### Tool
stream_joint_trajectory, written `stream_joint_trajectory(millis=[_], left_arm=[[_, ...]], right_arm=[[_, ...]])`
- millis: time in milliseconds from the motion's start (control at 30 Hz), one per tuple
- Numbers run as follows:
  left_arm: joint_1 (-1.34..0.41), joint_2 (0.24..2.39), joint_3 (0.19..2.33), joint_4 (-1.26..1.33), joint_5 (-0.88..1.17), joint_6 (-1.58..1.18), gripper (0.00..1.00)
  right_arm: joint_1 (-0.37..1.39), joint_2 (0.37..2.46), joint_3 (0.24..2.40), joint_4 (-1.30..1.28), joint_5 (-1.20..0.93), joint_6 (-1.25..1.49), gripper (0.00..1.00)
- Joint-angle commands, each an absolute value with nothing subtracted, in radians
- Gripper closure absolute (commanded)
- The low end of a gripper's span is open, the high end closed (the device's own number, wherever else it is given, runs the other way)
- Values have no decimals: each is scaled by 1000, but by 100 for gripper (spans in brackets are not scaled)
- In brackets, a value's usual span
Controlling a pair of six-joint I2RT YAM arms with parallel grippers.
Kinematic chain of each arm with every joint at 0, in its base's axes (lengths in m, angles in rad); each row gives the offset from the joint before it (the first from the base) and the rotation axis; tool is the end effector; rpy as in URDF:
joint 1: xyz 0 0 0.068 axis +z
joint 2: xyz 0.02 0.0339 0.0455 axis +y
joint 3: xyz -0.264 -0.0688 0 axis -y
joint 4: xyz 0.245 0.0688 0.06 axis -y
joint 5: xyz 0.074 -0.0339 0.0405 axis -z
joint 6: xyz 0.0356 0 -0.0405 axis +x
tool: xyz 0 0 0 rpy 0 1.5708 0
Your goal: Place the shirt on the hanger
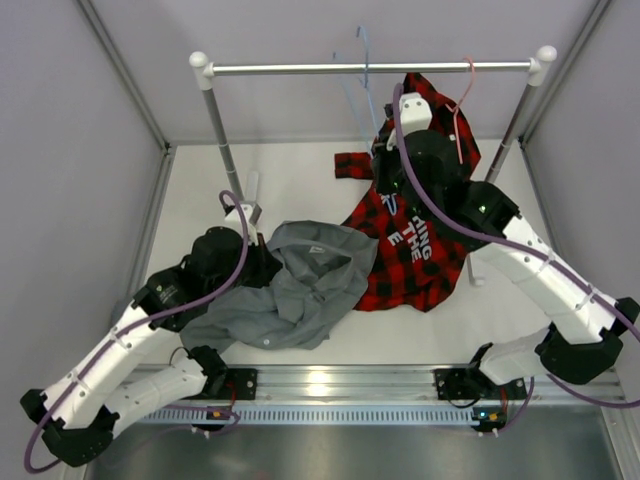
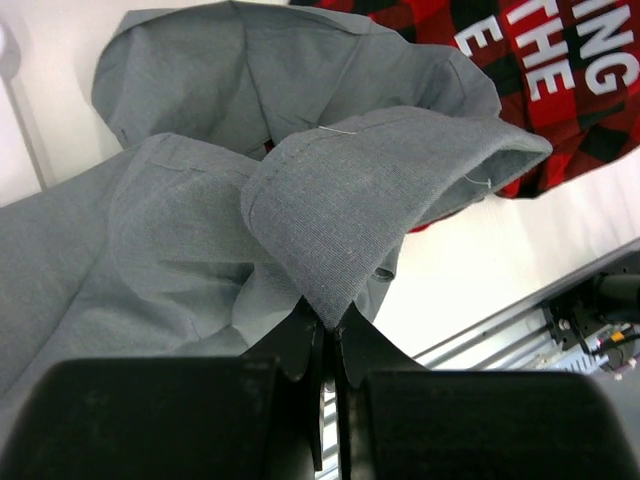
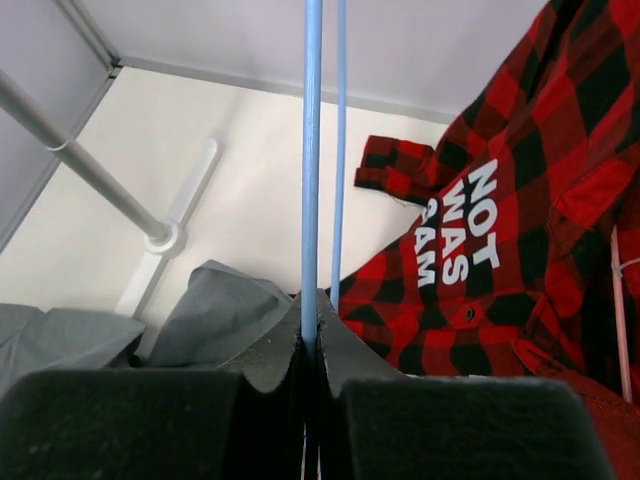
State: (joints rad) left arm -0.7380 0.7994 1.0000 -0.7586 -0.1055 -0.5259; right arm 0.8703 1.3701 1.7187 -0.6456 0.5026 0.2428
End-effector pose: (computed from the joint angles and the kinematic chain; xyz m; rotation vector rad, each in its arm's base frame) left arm 0.1186 -0.1028 0.3525 0.1681 2.1853 -0.6245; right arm 0.1921 0.2013 0.4815 -0.2315 1.8269 0.3126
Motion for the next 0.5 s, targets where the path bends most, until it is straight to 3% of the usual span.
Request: stream_joint_trajectory(millis=[0, 167, 467], left_arm=[[-735, 802, 992, -681, -172, -549, 100], [-704, 900, 1022, -684, -215, -540, 100], [-517, 1032, 1068, -634, -43, -512, 100]], right_arm=[[871, 1336, 1772, -569, 418, 215, 100], [873, 1252, 1732, -704, 220, 193, 100], [873, 832, 1355, -825, -121, 206, 100]])
